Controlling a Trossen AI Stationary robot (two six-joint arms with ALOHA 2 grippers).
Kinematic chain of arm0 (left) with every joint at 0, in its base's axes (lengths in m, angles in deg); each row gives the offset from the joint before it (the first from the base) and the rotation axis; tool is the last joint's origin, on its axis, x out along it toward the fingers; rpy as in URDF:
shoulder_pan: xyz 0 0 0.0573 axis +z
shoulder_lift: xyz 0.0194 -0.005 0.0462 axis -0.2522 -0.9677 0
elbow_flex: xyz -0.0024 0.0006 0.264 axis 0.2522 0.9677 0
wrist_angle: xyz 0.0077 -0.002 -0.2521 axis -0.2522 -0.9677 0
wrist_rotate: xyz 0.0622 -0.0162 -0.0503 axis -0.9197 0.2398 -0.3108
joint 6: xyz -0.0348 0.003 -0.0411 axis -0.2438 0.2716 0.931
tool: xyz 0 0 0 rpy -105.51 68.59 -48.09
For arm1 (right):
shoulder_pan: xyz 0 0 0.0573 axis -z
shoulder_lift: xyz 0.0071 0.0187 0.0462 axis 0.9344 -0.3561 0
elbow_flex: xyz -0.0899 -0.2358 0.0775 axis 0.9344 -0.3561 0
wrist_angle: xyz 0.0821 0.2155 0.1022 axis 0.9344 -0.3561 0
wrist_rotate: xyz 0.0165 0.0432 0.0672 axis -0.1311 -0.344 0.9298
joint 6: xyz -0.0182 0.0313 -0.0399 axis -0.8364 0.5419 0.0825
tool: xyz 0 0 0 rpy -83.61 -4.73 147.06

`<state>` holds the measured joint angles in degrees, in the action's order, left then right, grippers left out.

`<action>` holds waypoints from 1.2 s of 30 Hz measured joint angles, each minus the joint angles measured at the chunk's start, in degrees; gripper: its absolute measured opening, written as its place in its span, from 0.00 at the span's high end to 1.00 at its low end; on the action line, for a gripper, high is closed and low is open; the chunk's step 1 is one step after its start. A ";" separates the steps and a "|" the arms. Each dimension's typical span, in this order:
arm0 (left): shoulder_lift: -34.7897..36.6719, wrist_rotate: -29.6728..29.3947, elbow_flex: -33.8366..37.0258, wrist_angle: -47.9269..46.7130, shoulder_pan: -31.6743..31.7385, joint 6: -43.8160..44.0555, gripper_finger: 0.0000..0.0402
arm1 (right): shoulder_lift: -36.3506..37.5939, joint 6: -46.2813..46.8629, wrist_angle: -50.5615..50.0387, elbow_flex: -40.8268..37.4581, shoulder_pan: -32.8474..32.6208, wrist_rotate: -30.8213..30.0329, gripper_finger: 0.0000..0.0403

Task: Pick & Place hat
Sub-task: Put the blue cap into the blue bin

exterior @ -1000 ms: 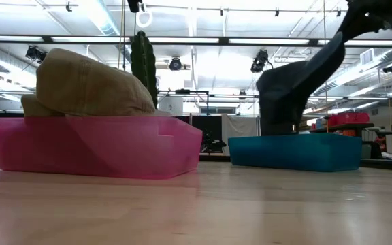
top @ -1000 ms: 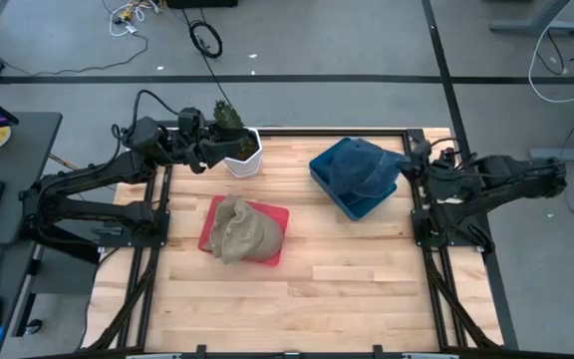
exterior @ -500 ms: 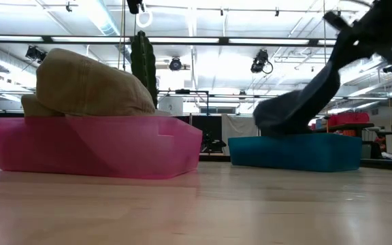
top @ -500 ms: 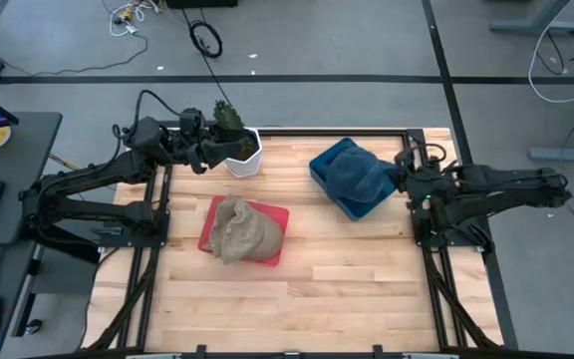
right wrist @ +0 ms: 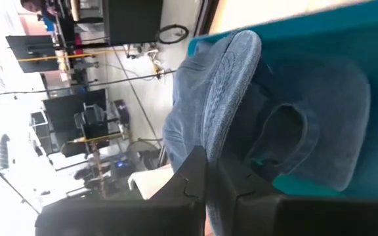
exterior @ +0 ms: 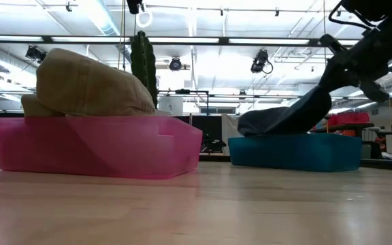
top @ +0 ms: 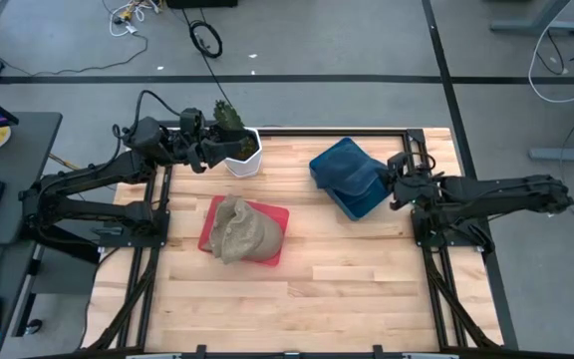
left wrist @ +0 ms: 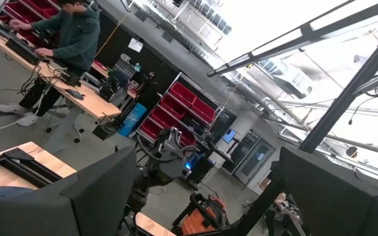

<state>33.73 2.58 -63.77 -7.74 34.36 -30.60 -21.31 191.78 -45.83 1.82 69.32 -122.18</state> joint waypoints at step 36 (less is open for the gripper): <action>-0.04 -2.06 0.00 -1.28 0.02 -0.44 0.05 | 1.06 0.72 -1.26 -9.13 0.17 1.70 0.97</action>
<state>33.69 0.52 -63.77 -9.02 34.38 -31.04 -20.25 192.50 -47.09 -7.31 69.50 -120.48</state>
